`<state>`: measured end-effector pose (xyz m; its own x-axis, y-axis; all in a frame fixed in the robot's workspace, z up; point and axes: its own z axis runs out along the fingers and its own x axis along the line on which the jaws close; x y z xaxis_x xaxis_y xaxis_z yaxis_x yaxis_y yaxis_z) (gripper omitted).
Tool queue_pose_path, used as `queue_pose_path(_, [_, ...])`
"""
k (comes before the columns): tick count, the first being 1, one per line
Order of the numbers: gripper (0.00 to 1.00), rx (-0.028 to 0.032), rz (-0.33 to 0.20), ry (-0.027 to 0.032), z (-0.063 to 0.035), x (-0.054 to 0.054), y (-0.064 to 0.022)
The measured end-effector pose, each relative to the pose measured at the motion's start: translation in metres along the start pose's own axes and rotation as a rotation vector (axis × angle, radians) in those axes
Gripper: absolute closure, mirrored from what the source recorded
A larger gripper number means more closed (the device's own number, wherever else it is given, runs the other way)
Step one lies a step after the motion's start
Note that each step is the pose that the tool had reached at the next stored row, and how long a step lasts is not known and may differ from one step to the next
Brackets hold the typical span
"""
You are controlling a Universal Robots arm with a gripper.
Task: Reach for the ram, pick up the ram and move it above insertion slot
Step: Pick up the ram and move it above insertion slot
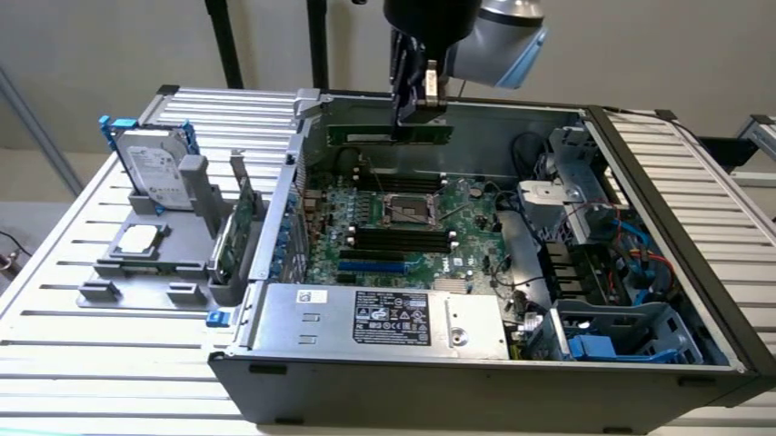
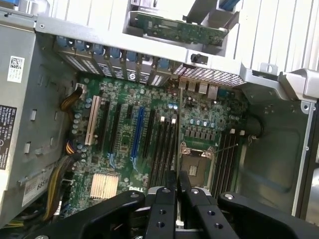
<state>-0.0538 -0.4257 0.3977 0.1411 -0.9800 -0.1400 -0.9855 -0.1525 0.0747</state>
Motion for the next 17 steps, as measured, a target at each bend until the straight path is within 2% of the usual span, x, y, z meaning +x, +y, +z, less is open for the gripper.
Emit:
queue_pose_path(7, [0.87, 0.0051, 0.032, 0.0001, 0.0014, -0.002, -0.0066])
queue_pose_path(11, [0.87, 0.0093, 0.046, 0.006, 0.0019, -0.005, -0.0109])
queue_pose_path(12, [0.87, 0.0117, 0.049, 0.0097, 0.002, -0.006, -0.0117])
queue_pose_path(14, [0.87, 0.0196, 0.054, 0.0227, 0.0022, -0.007, -0.0133])
queue_pose_path(17, [0.87, 0.0371, 0.062, 0.0502, 0.0024, -0.01, -0.0148])
